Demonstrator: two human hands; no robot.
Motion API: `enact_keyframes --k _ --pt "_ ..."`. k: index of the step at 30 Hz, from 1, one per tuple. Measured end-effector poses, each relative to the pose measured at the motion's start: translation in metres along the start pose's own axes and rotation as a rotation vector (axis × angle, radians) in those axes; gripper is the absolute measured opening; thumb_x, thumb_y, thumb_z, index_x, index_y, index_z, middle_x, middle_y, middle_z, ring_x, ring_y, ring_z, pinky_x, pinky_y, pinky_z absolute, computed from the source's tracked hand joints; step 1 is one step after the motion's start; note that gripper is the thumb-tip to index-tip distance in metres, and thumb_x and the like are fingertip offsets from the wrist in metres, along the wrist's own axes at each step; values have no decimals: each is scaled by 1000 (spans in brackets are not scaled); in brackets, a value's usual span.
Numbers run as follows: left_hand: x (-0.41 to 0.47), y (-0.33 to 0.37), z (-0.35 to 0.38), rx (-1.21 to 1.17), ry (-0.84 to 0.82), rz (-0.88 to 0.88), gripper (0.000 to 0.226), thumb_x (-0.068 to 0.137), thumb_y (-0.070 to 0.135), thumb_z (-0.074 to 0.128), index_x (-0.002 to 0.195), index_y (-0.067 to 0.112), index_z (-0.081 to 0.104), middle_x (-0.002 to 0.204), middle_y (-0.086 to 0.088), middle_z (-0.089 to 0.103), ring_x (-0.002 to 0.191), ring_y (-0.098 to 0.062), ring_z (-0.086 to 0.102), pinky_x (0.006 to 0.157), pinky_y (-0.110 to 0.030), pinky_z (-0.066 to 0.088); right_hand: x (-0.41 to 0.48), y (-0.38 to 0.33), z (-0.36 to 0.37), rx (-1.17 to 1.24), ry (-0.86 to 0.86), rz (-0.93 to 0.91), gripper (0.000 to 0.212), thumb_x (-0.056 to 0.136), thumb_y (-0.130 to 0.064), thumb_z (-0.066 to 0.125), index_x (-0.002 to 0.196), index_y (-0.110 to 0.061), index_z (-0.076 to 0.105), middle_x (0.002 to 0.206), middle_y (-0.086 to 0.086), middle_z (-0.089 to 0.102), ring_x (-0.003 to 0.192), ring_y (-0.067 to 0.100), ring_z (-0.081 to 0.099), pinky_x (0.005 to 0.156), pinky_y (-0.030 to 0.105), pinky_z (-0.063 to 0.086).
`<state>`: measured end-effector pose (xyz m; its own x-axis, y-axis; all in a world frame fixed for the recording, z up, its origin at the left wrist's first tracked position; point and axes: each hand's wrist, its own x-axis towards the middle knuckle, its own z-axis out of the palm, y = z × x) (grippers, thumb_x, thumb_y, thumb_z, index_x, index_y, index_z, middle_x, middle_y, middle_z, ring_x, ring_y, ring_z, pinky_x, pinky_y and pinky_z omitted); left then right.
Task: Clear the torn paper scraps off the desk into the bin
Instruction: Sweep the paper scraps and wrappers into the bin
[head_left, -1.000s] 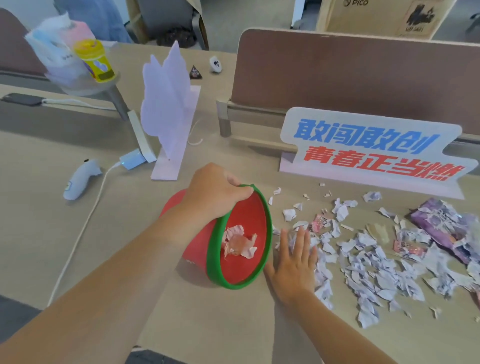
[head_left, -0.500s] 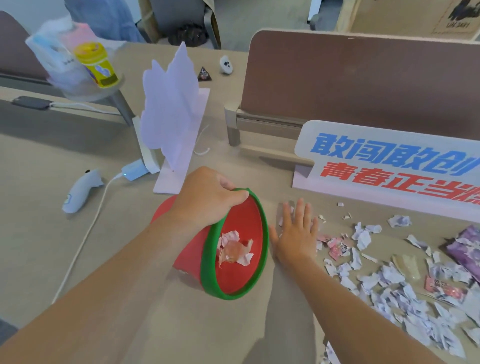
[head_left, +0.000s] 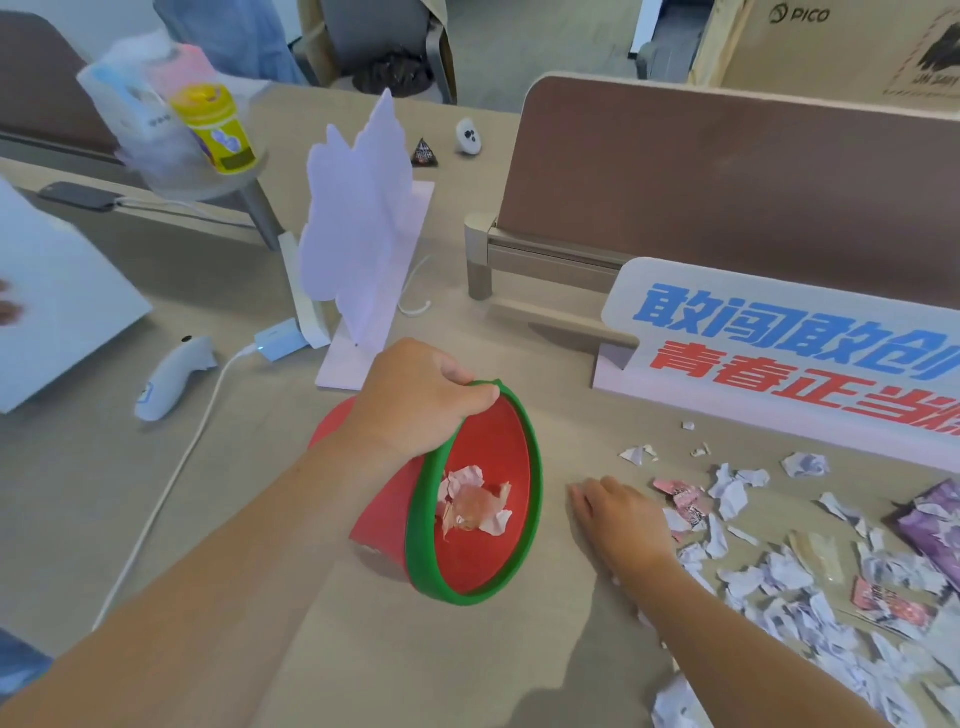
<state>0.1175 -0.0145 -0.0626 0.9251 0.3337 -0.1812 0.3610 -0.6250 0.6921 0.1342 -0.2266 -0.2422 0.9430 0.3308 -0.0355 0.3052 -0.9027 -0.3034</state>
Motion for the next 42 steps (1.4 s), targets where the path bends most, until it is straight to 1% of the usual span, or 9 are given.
enact_keyframes --k 5,10,15,19,24,27,31,36,42 --pt "-13 0 7 8 -60 29 29 74 36 71 76 7 75 73 -14 74 73 -25 70 70 -39 56 -1 -5 -21 419 -27 405 43 87 -21 47 47 -13 33 44 1 33 46 20 33 46 29 27" --pt "-26 4 18 12 -75 70 25 73 33 71 70 8 75 67 -14 72 57 -21 65 57 -32 51 -19 -80 -56 813 207 268 50 89 -25 53 44 -16 34 41 -4 38 42 8 29 41 20 25" --pt "-40 16 24 -20 -66 88 22 73 35 74 72 13 77 68 -10 74 56 -14 63 63 -31 53 -40 -121 -62 906 110 177 40 92 -29 49 56 -12 43 52 -1 48 47 10 41 50 28 32" --pt "-52 19 30 -86 -88 83 16 72 33 76 77 18 79 69 0 75 42 0 58 60 -26 56 -57 -121 -64 798 -44 120 34 95 -33 36 74 -12 52 87 10 56 75 16 51 75 34 33" --pt "-64 18 35 -44 -81 110 17 74 36 74 76 20 77 71 -1 75 65 -8 69 56 -14 46 -80 -101 -81 844 -146 60 38 97 -34 40 61 -25 50 64 -5 56 61 9 52 63 26 41" --pt "-71 17 33 -26 -56 130 23 75 36 73 75 13 77 70 -6 75 70 -16 70 61 -22 47 -94 -82 -89 812 -27 120 35 95 -35 43 77 -13 63 75 6 66 72 18 58 71 33 45" --pt "-75 14 30 -79 -28 122 19 75 34 74 74 16 78 70 -4 75 66 -8 68 56 -19 47 -104 -47 -102 826 132 319 28 95 -30 43 87 -18 68 82 -9 66 79 7 59 67 17 44" --pt "-75 19 35 -62 -6 124 24 77 33 72 75 10 77 70 -9 75 69 -18 70 62 -29 52 -95 4 -98 633 111 426 31 95 -23 40 90 -2 61 80 17 62 79 34 57 72 38 45" --pt "-64 31 43 -6 -35 84 25 78 37 70 67 15 76 52 2 65 50 -7 59 43 -13 38 -49 67 -84 535 102 498 37 94 -24 39 125 -13 55 128 10 58 106 25 55 91 37 45"
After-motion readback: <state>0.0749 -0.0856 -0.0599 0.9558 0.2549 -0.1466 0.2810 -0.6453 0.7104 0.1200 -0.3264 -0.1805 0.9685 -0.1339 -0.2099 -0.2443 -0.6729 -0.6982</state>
